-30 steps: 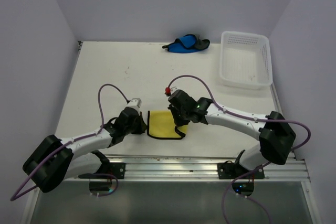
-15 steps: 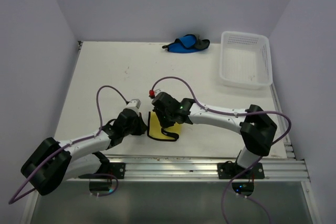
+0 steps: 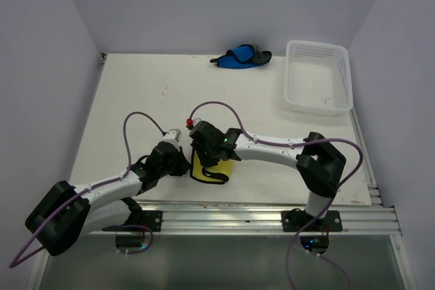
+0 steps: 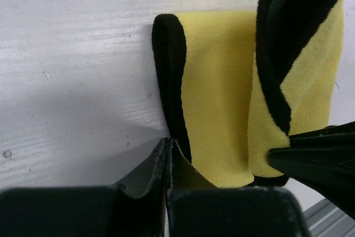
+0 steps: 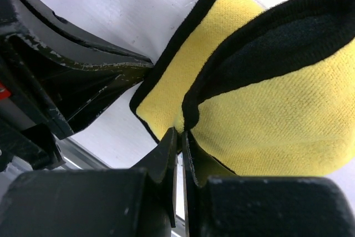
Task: Roll the towels
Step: Fold the towel
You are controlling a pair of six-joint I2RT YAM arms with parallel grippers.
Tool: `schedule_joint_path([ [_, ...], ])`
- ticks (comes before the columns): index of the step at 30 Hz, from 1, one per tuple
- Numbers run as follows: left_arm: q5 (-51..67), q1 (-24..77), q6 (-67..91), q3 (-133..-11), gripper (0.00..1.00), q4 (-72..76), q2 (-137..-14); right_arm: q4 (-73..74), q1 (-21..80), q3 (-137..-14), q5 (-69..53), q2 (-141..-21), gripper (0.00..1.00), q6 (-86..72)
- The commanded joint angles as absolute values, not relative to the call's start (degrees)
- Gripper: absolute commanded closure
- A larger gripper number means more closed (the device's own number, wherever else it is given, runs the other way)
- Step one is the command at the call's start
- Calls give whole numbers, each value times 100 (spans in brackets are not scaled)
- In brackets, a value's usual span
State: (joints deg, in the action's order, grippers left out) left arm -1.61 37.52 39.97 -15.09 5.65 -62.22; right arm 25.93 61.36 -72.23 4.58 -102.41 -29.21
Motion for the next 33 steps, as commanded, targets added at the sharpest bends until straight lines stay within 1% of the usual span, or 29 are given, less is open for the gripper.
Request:
schedule_joint_path([
  [1, -88, 3709, 4096, -1433, 100, 870, -6126, 2356, 6179, -7462, 325, -10371, 100, -3050],
  [15, -53, 3718, 4096, -1380, 100, 853, -6012, 2338, 6240, -7734, 211, -10819, 100, -3085],
  [16, -61, 3718, 4087, -1362, 100, 844, -5977, 2338, 6240, -7734, 220, -10854, 97, -3094],
  [18, -70, 3718, 4087, -1354, 100, 835, -5950, 2312, 6249, -7699, 220, -10881, 95, -3129],
  [19, -79, 3718, 4096, -1336, 100, 835, -5941, 2294, 6258, -7691, 220, -10907, 90, -3138],
  [20, -70, 3718, 4096, -1336, 100, 835, -5933, 2277, 6258, -7682, 185, -10907, 87, -3172],
  [23, -70, 3718, 4096, -1327, 100, 835, -5924, 2162, 6258, -7638, 80, -10855, 87, -3260],
  [25, -79, 3718, 4087, -1336, 100, 817, -5906, 2101, 6258, -7629, 27, -10785, 84, -3313],
  [26, -88, 3718, 4087, -1336, 100, 809, -5906, 2101, 6258, -7620, 26, -10749, 82, -3340],
  [28, -105, 3718, 4078, -1336, 100, 782, -5898, 2057, 6258, -7594, -78, -10618, 74, -3366],
  [30, -123, 3709, 4069, -1345, 100, 756, -5871, 2065, 6258, -7524, -123, -10512, 73, -3410],
  [31, -140, 3709, 4061, -1345, 100, 730, -5871, 2074, 6258, -7480, -106, -10451, 69, -3436],
  [33, -158, 3709, 4061, -1327, 100, 694, -5836, 2161, 6258, -7384, -9, -10249, 67, -3419],
])
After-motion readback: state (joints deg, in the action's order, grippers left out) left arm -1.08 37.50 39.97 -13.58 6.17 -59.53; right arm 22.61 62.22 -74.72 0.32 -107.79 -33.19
